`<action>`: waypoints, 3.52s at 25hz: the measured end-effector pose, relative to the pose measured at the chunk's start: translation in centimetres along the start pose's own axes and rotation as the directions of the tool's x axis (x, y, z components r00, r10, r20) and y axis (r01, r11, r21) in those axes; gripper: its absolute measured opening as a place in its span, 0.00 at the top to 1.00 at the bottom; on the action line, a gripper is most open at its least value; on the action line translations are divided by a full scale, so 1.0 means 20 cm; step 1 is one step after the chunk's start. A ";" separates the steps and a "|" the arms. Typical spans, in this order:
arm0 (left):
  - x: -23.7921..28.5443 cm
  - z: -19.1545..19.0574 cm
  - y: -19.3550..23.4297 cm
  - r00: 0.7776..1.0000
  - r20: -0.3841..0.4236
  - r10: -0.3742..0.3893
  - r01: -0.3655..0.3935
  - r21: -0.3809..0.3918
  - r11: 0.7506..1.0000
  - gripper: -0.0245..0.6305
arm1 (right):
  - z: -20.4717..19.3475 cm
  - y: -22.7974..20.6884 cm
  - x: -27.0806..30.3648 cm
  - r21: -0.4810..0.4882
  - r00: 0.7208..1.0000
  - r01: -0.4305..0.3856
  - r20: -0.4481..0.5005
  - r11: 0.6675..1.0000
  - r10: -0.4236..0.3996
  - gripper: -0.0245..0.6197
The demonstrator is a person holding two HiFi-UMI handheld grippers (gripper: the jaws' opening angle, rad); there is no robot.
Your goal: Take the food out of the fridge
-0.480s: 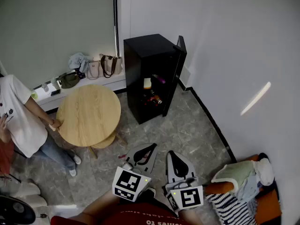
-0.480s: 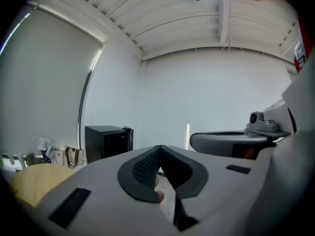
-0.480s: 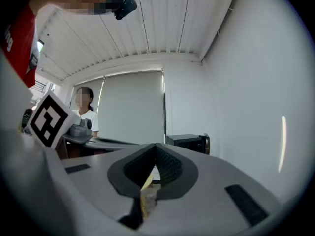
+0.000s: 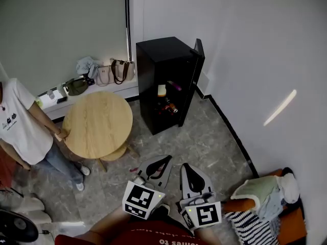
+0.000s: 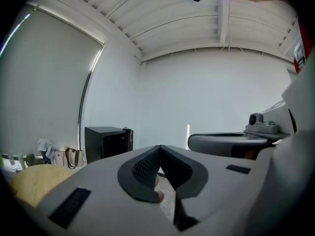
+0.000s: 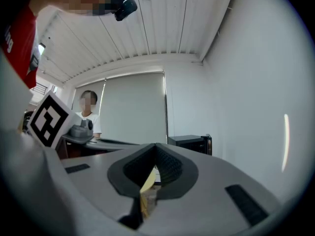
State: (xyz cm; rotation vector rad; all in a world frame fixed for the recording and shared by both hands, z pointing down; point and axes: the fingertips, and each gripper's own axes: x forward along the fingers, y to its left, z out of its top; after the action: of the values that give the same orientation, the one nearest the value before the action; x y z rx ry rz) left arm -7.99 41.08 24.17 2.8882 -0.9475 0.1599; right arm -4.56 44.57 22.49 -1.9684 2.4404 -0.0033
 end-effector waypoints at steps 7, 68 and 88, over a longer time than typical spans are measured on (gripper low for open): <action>0.04 0.01 -0.02 1.000 -0.004 0.013 -0.013 0.007 1.000 0.95 | 0.01 -0.06 0.00 0.040 1.000 -0.012 0.013 0.999 0.012 0.95; 1.89 -0.01 1.11 0.995 -0.051 0.086 -0.090 -0.079 0.993 0.95 | -0.36 -1.19 1.80 0.013 0.967 -0.157 -0.200 0.988 0.156 0.83; 2.26 -0.28 1.48 0.966 -0.193 0.170 -0.202 -0.157 0.967 0.95 | -0.72 -1.44 2.31 0.017 0.900 -0.212 -0.387 0.977 0.202 0.78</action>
State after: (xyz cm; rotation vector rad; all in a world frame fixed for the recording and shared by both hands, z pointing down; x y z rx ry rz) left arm 10.25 -8.47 37.28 2.5723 -1.1367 0.3261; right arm 13.63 -6.80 36.90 -1.8540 2.8928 -0.4008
